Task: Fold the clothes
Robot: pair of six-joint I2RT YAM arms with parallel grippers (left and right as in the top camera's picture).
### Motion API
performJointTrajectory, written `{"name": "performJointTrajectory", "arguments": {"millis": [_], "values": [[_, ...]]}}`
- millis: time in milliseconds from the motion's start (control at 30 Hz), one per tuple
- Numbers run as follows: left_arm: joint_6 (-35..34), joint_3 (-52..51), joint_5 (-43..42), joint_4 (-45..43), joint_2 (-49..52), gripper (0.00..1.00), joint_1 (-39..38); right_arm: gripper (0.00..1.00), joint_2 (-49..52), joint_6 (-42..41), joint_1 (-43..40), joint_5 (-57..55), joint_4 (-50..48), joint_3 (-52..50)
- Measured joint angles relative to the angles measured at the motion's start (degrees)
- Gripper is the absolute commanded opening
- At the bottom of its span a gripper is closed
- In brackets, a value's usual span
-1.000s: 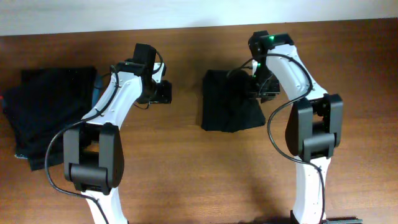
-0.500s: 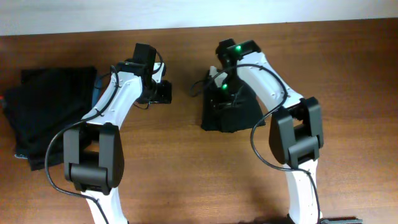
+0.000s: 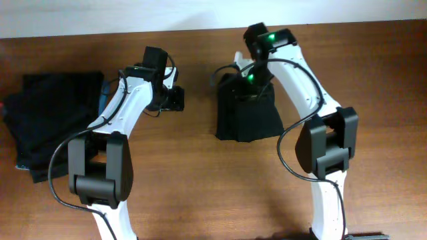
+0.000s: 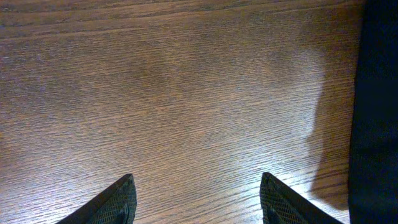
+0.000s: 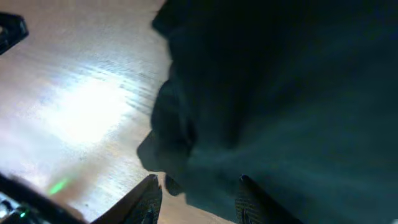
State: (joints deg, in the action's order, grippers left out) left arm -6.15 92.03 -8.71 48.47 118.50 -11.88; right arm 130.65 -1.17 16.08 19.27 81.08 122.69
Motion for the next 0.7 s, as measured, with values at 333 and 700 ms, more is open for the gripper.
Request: {"name": "performJointTrajectory", "arguments": {"millis": [333,700], "values": [[0.17,0.0,0.0,0.02,0.0,0.63,0.0,0.45,-0.02,-0.94,2.47,-6.45,-3.02,-4.72],[0.17,0.0,0.0,0.02,0.0,0.63,0.0,0.04,-0.15,-2.36,2.89,-7.85,-9.86,-9.55]]}}
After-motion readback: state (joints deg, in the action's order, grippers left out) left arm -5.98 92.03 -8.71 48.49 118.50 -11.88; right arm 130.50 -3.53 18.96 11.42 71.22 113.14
